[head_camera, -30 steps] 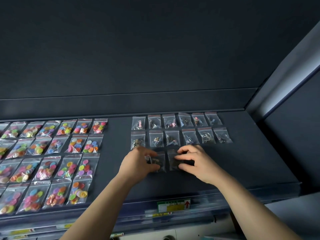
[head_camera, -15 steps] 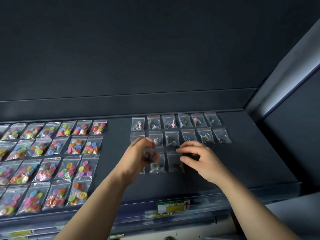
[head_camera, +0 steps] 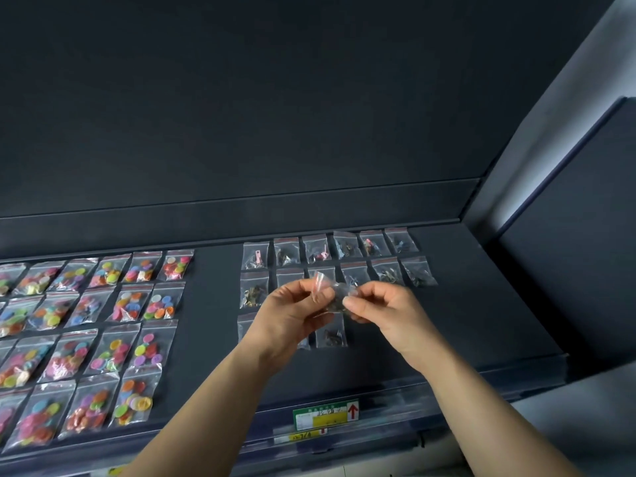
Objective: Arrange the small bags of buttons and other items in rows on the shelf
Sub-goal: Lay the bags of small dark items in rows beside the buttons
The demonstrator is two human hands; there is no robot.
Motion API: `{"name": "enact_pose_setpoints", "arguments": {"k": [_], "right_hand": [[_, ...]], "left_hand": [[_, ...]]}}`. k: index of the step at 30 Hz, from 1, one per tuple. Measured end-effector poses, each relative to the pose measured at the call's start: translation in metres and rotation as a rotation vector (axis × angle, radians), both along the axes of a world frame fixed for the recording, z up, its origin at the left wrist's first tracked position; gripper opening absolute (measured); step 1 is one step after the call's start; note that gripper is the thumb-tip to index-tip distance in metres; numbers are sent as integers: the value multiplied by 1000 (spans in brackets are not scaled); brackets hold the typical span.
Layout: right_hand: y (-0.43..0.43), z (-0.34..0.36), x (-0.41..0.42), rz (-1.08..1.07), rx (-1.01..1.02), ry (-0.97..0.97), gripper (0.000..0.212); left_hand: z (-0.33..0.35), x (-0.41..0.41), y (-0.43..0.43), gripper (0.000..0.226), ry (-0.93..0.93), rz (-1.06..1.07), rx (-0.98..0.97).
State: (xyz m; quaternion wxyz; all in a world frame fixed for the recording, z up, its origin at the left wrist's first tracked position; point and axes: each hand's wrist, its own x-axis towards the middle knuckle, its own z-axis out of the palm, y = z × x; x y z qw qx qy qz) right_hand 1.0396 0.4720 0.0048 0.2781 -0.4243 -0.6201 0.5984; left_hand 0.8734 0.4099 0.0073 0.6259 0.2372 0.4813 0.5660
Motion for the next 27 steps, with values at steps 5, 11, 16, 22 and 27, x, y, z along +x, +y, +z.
{"name": "enact_pose_setpoints", "arguments": {"k": [5, 11, 16, 22, 27], "right_hand": [[6, 4, 14, 14, -121, 85, 6], [7, 5, 15, 19, -127, 87, 15], [8, -2, 24, -36, -172, 107, 18], [11, -14, 33, -76, -177, 61, 20], [18, -37, 33, -134, -33, -228, 25]], "left_hand": [[4, -1, 2, 13, 147, 57, -43], [7, 9, 8, 17, 199, 46, 4], [1, 17, 7, 31, 189, -49, -40], [-10, 25, 15, 25, 361, -11, -43], [-22, 14, 13, 32, 930, -7, 31]]}}
